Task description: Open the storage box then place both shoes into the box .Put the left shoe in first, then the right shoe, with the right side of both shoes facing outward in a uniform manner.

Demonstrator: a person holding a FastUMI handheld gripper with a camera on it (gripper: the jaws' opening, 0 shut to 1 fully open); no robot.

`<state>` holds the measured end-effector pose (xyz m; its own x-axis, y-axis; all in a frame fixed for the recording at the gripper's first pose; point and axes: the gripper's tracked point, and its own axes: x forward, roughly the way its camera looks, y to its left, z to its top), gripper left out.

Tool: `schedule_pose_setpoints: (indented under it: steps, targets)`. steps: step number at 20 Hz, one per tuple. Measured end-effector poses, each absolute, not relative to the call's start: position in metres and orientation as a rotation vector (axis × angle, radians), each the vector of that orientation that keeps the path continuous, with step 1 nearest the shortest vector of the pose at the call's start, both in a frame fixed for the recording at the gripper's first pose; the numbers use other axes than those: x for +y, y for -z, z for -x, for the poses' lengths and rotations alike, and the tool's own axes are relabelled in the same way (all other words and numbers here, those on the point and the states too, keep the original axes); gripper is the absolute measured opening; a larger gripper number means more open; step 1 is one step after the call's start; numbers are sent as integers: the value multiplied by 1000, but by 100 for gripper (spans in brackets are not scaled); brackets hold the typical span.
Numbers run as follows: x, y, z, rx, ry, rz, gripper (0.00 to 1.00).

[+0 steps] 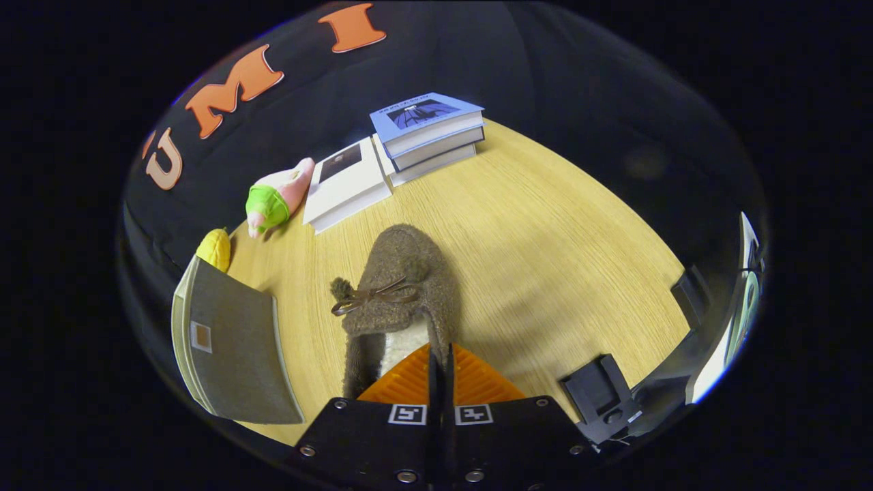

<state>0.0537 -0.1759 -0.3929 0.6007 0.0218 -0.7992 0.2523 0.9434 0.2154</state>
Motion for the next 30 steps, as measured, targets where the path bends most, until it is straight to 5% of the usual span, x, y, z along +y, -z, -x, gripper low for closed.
schedule_pose_setpoints:
  steps: [15, 30]
  targets:
    - [-12, 234, -51, 684, -9, -429, 1]
    - [128, 285, -39, 801, -79, -294, 1]
